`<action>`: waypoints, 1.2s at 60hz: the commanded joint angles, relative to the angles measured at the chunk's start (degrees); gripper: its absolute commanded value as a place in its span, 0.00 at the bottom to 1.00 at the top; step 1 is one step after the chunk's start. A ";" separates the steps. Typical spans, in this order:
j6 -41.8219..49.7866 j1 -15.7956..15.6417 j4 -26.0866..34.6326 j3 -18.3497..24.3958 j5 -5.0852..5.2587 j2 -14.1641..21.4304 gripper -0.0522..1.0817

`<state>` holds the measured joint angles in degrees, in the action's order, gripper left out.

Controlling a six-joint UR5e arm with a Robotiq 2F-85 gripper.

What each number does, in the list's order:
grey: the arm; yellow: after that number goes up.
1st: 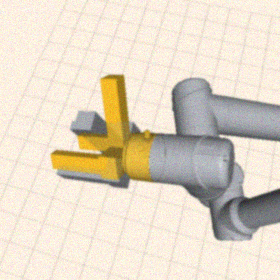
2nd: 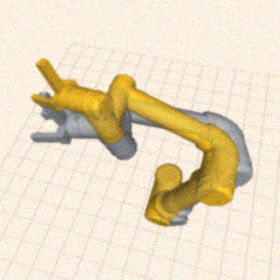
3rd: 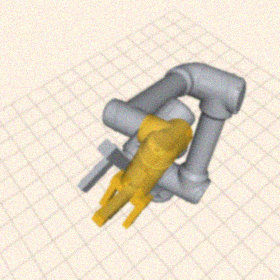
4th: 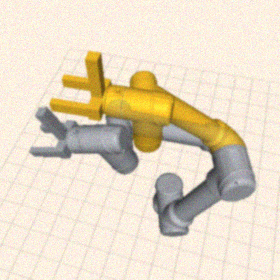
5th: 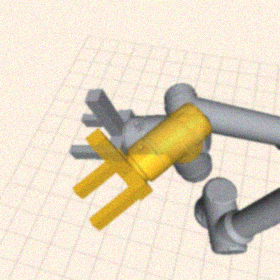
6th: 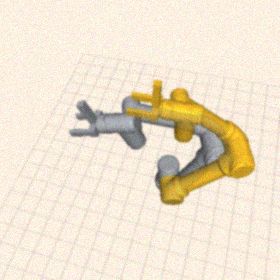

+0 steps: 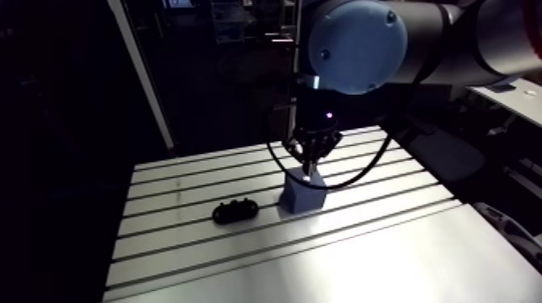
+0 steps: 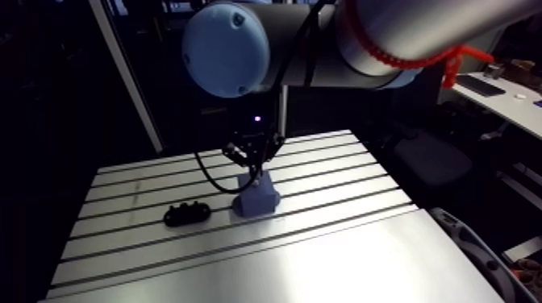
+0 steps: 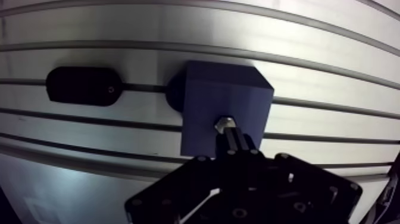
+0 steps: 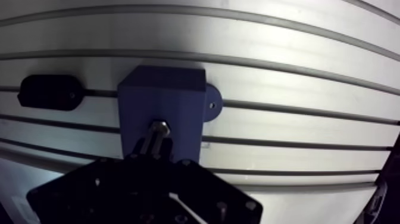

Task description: Pick up the M10 bolt and insert it into the hex recess until seated.

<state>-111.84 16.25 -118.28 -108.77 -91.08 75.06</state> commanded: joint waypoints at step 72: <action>-0.18 0.17 0.02 0.26 -0.10 -1.37 1.00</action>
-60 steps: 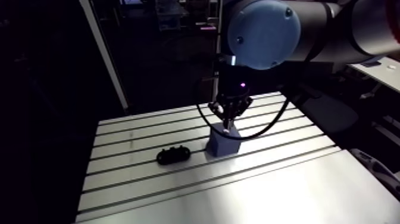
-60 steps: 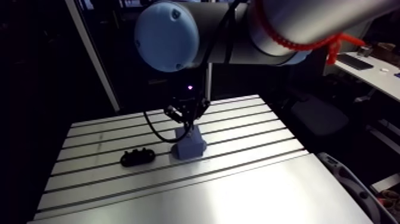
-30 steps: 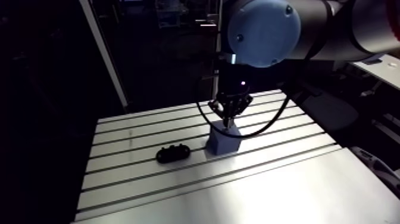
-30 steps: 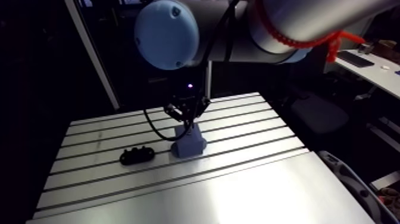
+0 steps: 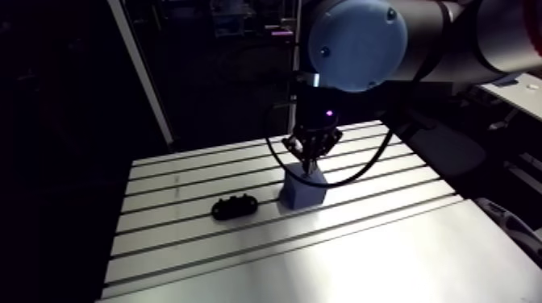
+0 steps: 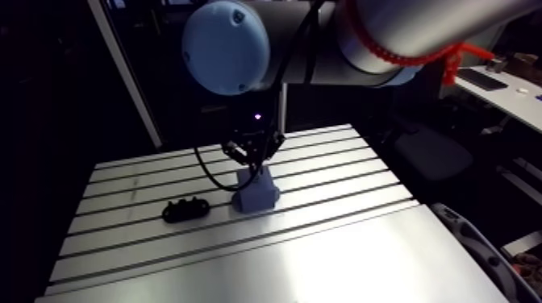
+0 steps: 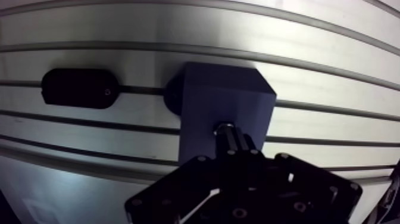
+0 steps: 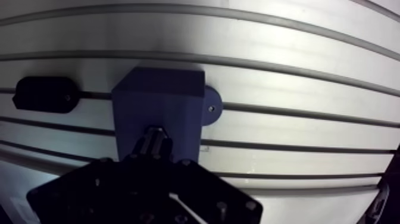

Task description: Pick up the M10 bolt and insert it into the hex recess until seated.

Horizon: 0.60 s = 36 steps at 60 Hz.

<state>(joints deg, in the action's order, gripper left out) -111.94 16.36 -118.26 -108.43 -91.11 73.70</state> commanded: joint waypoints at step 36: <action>0.10 0.08 -0.09 -0.17 -0.07 -0.09 1.00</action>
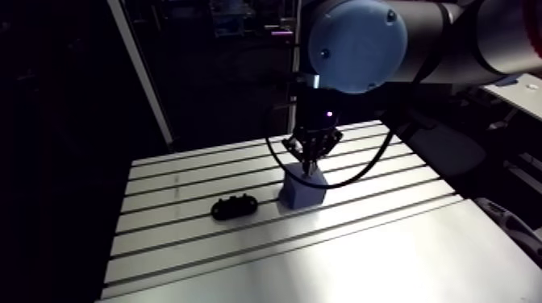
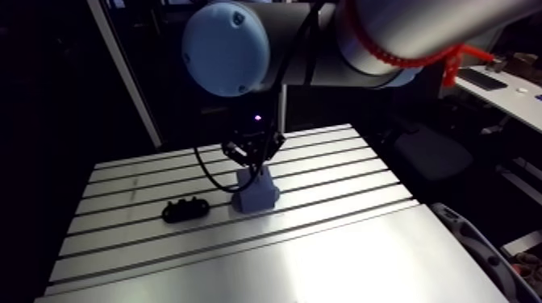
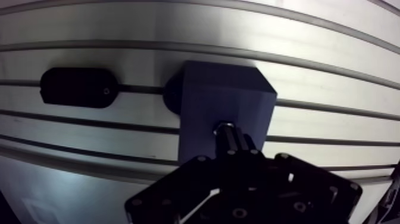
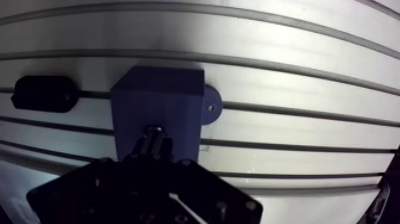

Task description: Pick up the M10 bolt and insert it into the hex recess until seated.

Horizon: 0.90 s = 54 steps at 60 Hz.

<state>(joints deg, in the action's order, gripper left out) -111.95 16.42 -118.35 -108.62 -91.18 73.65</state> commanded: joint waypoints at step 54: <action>0.10 -0.07 0.00 -0.06 0.09 -0.05 1.00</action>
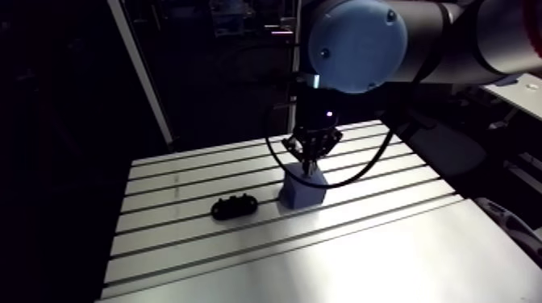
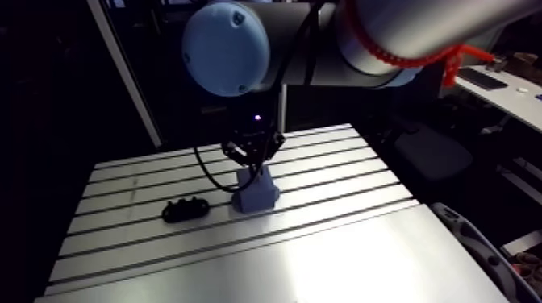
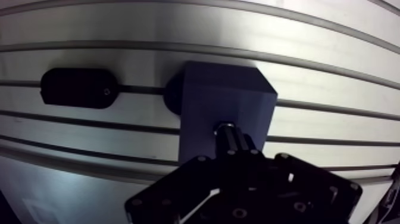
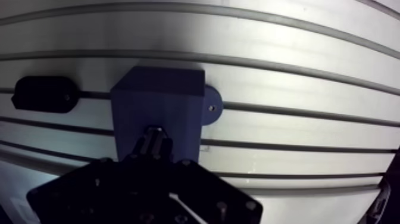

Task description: Pick up the M10 bolt and insert it into the hex recess until seated.

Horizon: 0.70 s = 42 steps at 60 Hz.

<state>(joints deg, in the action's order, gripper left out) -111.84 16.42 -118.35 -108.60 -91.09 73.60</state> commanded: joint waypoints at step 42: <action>0.00 -0.07 0.00 -0.08 0.00 -0.34 1.00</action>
<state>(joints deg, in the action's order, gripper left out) -111.84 16.35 -118.35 -108.64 -91.10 73.43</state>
